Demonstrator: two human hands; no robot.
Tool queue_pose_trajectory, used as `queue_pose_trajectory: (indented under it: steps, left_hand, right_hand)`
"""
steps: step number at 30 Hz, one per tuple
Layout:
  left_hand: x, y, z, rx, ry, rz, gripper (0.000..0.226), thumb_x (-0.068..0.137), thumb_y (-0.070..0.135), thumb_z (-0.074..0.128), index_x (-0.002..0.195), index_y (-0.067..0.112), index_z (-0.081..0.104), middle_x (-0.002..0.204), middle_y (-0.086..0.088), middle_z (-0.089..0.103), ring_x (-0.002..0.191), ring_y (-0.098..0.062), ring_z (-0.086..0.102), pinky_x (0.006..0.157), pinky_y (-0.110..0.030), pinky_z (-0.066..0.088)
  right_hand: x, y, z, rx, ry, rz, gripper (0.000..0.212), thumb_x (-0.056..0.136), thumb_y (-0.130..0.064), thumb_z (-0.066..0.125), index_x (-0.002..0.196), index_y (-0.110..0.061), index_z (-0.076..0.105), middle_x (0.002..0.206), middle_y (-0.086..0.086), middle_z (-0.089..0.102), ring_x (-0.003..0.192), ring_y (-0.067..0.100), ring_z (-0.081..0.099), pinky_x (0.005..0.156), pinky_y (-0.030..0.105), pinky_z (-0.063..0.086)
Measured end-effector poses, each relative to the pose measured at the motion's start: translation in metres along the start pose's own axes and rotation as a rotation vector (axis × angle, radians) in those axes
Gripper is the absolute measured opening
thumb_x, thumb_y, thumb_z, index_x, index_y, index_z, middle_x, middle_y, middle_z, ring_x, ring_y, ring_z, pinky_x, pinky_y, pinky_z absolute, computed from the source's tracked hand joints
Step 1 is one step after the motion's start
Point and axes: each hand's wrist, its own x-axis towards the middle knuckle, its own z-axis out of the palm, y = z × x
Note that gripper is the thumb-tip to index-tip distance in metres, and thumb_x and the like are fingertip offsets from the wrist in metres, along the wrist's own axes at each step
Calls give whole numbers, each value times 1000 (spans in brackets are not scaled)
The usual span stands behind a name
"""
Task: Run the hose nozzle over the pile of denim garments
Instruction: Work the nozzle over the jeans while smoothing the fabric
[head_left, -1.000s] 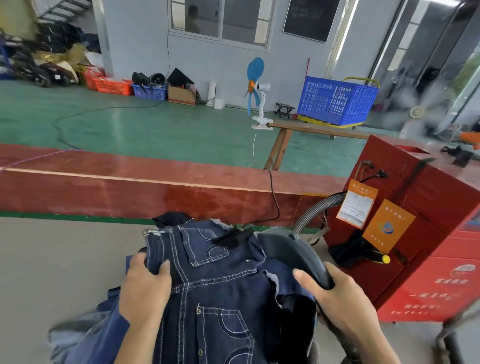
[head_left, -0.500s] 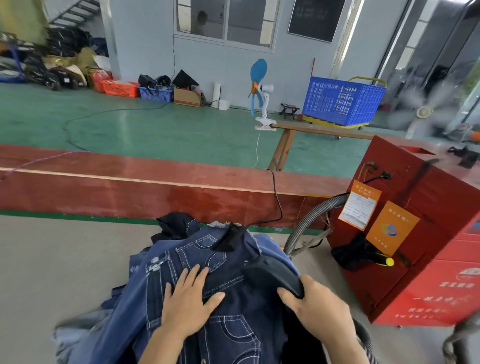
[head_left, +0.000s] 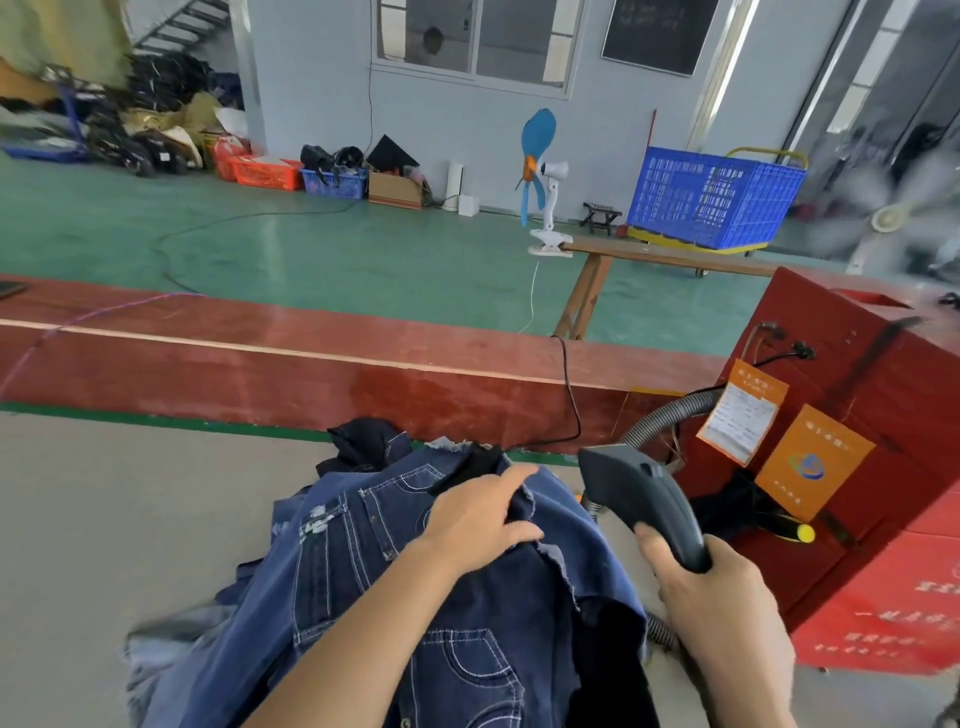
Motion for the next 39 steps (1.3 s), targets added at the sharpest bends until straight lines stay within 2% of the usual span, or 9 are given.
queue_pose_trajectory:
  steps: [7, 9, 13, 17, 21, 28, 33, 37, 39]
  left_hand:
    - [44, -9, -9, 106, -4, -48, 18, 95, 29, 55, 88, 13, 57, 87, -7, 59, 88, -30, 59, 68, -34, 40]
    - [46, -16, -15, -18, 92, -18, 13, 99, 27, 50, 97, 14, 52, 88, -3, 55, 86, -29, 58, 66, -36, 39]
    - [32, -36, -13, -152, -135, -106, 58, 101, 32, 45, 151, 22, 18, 146, -7, 41, 116, -28, 54, 79, -29, 37]
    - [-12, -83, -11, -72, 316, -409, 46, 97, 32, 54, 136, 10, 40, 102, -2, 61, 80, -18, 62, 61, -29, 43]
    - [-71, -117, 4, 71, -101, -808, 71, 91, 69, 34, 97, 5, 65, 92, -7, 66, 84, -23, 65, 74, -32, 51]
    - [-64, -103, -19, -921, 122, -871, 67, 72, 31, 85, 124, 2, 56, 121, -16, 62, 109, -35, 60, 97, -48, 49]
    - [-56, -99, -31, -690, 498, -553, 38, 85, 22, 74, 118, 17, 56, 111, -2, 66, 95, -20, 63, 79, -32, 46]
    - [-65, -98, -16, -354, 547, -751, 57, 89, 24, 68, 131, -6, 44, 122, -23, 56, 112, -40, 54, 92, -47, 45]
    - [-77, -84, -5, -72, 628, -537, 59, 87, 27, 70, 133, -1, 45, 126, -18, 53, 115, -38, 51, 94, -49, 44]
  right_hand:
    - [10, 8, -6, -48, -53, -33, 44, 69, -65, 60, 69, -20, 60, 61, -1, 63, 62, 18, 61, 57, 31, 42]
    - [12, 9, -5, -61, -106, -54, 45, 68, -69, 60, 70, -23, 62, 58, -5, 64, 59, 15, 63, 55, 29, 43]
    - [11, 9, 8, -166, -204, -110, 45, 69, -73, 57, 77, -30, 62, 63, -10, 66, 63, 11, 64, 56, 27, 43]
    - [10, 13, 24, -334, -251, -166, 44, 72, -72, 52, 82, -30, 58, 73, -12, 64, 69, 11, 63, 60, 27, 44]
    - [13, 17, 37, -480, -271, -210, 44, 77, -69, 51, 88, -28, 57, 78, -11, 63, 72, 13, 61, 55, 25, 39]
    - [11, 27, 45, -420, -198, -179, 41, 77, -68, 51, 88, -30, 57, 75, -13, 61, 69, 12, 58, 53, 26, 37]
    - [16, 32, 34, -260, -131, -116, 44, 73, -72, 56, 82, -29, 58, 71, -10, 64, 66, 14, 61, 56, 27, 41]
    - [20, 33, 14, -141, -68, -97, 48, 73, -72, 58, 75, -24, 59, 65, -6, 64, 63, 18, 61, 55, 29, 41]
    - [20, 32, 7, -69, -22, -101, 49, 72, -72, 58, 70, -22, 58, 60, -4, 64, 59, 20, 61, 54, 29, 41]
